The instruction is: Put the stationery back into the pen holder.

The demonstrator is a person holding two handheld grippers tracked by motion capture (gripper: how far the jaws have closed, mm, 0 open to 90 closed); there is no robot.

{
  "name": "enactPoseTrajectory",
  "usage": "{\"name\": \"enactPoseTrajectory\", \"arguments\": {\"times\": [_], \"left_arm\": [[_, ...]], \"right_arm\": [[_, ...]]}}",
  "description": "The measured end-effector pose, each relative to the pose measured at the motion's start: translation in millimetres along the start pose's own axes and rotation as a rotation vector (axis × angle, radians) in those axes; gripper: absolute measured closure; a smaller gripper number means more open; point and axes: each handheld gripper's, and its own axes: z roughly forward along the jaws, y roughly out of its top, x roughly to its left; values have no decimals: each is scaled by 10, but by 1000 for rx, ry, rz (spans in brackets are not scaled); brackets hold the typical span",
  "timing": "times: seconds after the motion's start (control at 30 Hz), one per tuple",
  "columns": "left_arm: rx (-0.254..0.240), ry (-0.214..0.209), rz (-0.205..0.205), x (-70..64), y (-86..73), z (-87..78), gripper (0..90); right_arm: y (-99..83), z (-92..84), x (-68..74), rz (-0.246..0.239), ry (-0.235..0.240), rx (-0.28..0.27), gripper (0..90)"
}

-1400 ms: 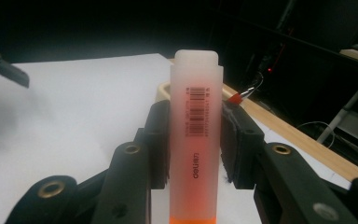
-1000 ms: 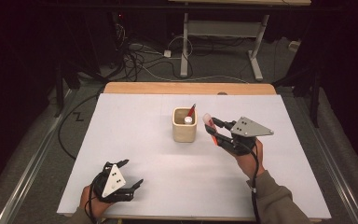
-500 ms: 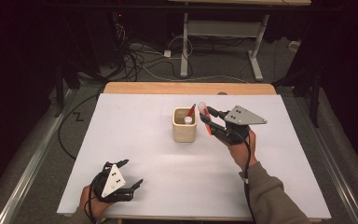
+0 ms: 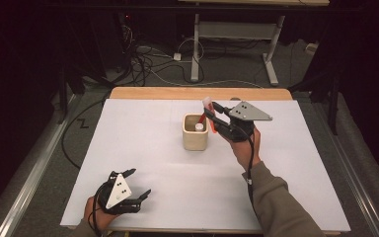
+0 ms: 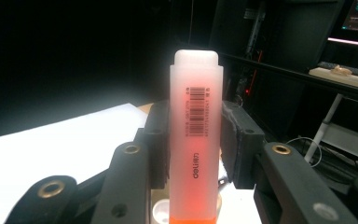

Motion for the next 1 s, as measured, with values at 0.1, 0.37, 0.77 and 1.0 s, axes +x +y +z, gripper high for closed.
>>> {"name": "enactPoseTrajectory", "arguments": {"times": [0.1, 0.37, 0.77, 1.0], "left_arm": [[-2, -4, 0, -6, 2, 0, 185], [-6, -1, -4, -2, -3, -7, 185], [-15, -3, -3, 1, -7, -25, 185], [-17, -11, -8, 27, -26, -1, 185]], "right_arm": [[36, 55, 11, 3, 0, -6, 662], [82, 218, 53, 6, 14, -5, 662], [87, 472, 105, 19, 11, 1, 662], [63, 583, 104, 27, 25, 6, 661]]}}
